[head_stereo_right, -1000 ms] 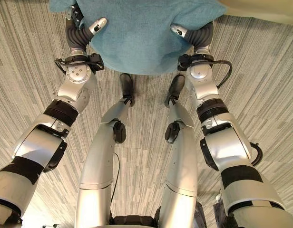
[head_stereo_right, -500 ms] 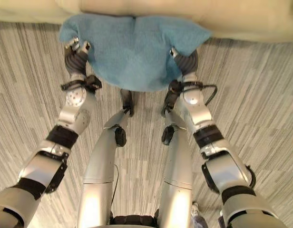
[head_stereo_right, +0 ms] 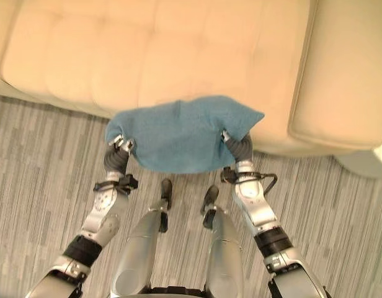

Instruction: Pick up all the scattered cushions and arrange them neatly on the sofa.

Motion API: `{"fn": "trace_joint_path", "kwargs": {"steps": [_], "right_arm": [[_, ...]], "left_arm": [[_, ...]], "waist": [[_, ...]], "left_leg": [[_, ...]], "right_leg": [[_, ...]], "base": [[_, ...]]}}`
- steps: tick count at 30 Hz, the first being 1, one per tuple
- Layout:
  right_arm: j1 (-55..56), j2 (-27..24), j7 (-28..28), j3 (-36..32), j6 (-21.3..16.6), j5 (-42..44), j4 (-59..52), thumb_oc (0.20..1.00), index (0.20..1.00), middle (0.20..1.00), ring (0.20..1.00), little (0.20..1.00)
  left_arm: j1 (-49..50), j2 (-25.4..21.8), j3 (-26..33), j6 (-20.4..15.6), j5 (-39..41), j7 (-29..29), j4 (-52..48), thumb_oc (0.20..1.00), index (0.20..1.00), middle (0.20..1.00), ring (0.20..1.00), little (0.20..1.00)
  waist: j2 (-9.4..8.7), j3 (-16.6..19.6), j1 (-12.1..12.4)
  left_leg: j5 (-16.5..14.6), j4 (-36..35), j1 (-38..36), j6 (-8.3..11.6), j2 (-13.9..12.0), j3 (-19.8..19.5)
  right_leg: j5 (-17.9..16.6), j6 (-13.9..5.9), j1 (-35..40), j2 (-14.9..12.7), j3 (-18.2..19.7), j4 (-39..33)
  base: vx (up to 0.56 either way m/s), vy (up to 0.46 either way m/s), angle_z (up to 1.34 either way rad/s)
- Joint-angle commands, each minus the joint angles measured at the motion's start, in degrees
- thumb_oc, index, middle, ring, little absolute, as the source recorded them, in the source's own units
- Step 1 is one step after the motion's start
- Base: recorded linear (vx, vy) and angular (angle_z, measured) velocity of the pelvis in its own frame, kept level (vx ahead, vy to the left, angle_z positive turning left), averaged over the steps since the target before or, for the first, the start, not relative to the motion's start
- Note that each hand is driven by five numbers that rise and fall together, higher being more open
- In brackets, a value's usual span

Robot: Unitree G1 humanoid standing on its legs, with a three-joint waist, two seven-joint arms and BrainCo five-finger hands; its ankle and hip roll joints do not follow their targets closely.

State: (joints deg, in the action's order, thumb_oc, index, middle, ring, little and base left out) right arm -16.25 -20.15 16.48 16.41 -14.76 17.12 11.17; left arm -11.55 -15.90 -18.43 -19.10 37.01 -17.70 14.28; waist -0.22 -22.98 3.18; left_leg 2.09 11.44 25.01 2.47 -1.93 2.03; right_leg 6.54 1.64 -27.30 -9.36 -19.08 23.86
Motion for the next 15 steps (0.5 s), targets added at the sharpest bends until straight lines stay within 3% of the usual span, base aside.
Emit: {"fn": "trace_joint_path", "kwargs": {"steps": [1,6,8,13,15], "right_arm": [[0.2,1.5,-4.6,1.2,-6.2,-1.2,-5.8,0.200,0.200,0.200,0.200,0.200],[6.3,1.2,-6.6,0.4,-5.6,-0.5,-6.6,0.200,0.200,0.200,0.200,0.200],[9.1,1.1,-6.8,-0.6,-5.4,-0.5,-7.3,0.200,0.200,0.200,0.200,0.200],[10.4,0.6,-6.4,-1.8,-5.4,-1.2,-8.0,0.200,0.200,0.200,0.200,0.200],[11.2,0.7,-6.2,-2.4,-5.3,-1.4,-8.1,0.200,0.200,0.200,0.200,0.200]], "left_arm": [[-3.7,0.9,-5.0,-2.8,-0.9,6.1,-4.9,0.200,0.200,0.200,0.200,0.200],[1.4,-0.2,-4.0,-1.7,-1.1,8.0,-5.9,0.200,0.200,0.200,0.200,0.200],[2.8,0.2,-4.0,-0.9,-1.3,8.9,-5.6,0.200,0.200,0.200,0.200,0.200],[3.0,1.2,-4.4,-0.7,-0.7,9.5,-5.6,0.200,0.200,0.200,0.200,0.200],[3.2,1.4,-4.9,-0.5,-0.8,9.6,-5.8,0.200,0.200,0.200,0.200,0.200]], "waist": [[0.73,6.2,-1.2],[0.52,9.2,-1.5],[0.29,10.9,-1.9],[-0.95,12.2,-2.5],[-1.51,13.5,-3.0]], "left_leg": [[4.5,-3.6,-3.6,4.39,-3.1,-0.2],[4.8,-6.2,-10.5,4.87,-3.9,0.1],[5.6,-4.7,-13.4,5.88,-4.6,0.3],[6.4,0.4,-13.0,6.20,-5.2,2.3],[5.7,0.2,-13.2,5.20,-4.9,5.1]], "right_leg": [[-3.1,-7.60,7.3,-1.2,1.2,-5.6],[-3.0,-7.52,15.3,0.8,0.1,-10.3],[-2.4,-6.53,20.9,2.8,-0.2,-14.0],[-2.4,-5.32,26.2,4.3,-1.1,-18.5],[-2.6,-5.31,27.7,4.3,-2.5,-19.9]], "base": [[0.10,-0.083,0.03],[0.11,-0.103,0.04],[0.08,-0.177,0.13],[0.06,-0.112,0.30],[0.08,-0.042,0.19]]}}
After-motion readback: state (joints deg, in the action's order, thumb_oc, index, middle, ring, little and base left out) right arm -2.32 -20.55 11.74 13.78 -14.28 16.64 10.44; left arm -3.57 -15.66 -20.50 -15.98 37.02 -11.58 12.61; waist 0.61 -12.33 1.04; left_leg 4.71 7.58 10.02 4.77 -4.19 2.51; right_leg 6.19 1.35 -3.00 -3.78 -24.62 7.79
